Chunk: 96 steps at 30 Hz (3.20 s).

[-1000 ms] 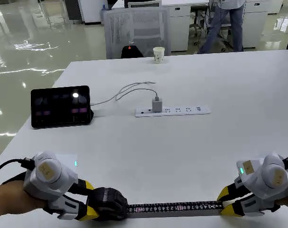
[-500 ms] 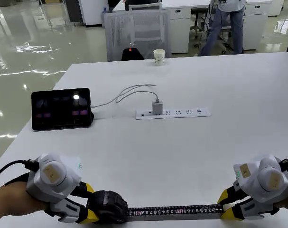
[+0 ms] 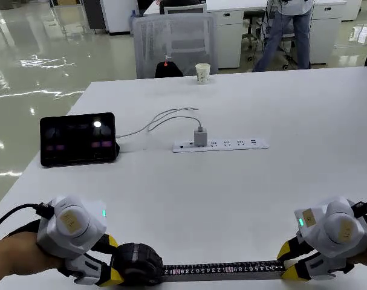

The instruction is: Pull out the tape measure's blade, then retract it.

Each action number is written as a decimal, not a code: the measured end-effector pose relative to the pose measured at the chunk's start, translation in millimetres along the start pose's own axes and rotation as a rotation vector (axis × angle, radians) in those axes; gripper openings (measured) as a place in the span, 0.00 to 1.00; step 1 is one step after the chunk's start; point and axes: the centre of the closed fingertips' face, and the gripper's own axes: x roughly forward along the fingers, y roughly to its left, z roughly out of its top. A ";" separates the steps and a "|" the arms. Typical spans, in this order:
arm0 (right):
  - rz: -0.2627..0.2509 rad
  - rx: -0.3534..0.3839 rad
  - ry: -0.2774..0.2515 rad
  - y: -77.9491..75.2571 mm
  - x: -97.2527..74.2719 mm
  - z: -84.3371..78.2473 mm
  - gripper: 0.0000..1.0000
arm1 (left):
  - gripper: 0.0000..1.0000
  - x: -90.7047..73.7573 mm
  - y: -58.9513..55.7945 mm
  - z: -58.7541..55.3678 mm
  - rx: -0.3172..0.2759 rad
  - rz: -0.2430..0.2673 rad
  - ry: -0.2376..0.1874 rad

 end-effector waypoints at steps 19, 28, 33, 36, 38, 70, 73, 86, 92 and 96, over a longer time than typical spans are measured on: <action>-0.043 0.071 -0.017 -1.8 -3.1 5.0 0.24 | 0.35 -8.9 -2.2 0.8 -0.072 0.036 -0.056; -0.084 0.136 -0.041 0.1 -13.1 8.5 0.33 | 0.43 -13.8 -8.9 -0.7 -0.142 0.061 -0.097; -0.102 0.163 -0.057 2.7 -18.0 10.5 0.36 | 0.47 -16.6 -14.4 -0.2 -0.188 0.069 -0.128; -0.110 0.165 -0.061 5.3 -20.2 10.1 0.38 | 0.49 -17.7 -17.7 -1.0 -0.215 0.073 -0.141; -0.114 0.162 -0.064 7.9 -22.4 10.4 0.38 | 0.51 -18.2 -20.6 -1.2 -0.223 0.076 -0.150; -0.227 0.364 -0.185 32.2 -35.3 20.8 0.64 | 0.69 -30.5 -50.1 6.5 -0.397 0.198 -0.311; -0.240 0.375 -0.188 35.6 -35.4 21.7 0.67 | 0.71 -30.5 -53.5 6.5 -0.403 0.206 -0.315; -0.302 0.447 -0.258 44.3 -41.7 29.9 0.77 | 0.78 -32.0 -65.5 11.2 -0.443 0.253 -0.361; -0.332 0.480 -0.297 47.8 -44.9 34.4 0.81 | 0.80 -32.3 -67.9 17.3 -0.456 0.270 -0.393; -0.355 0.506 -0.321 47.8 -47.9 38.4 0.84 | 0.84 -35.0 -67.6 21.0 -0.467 0.296 -0.415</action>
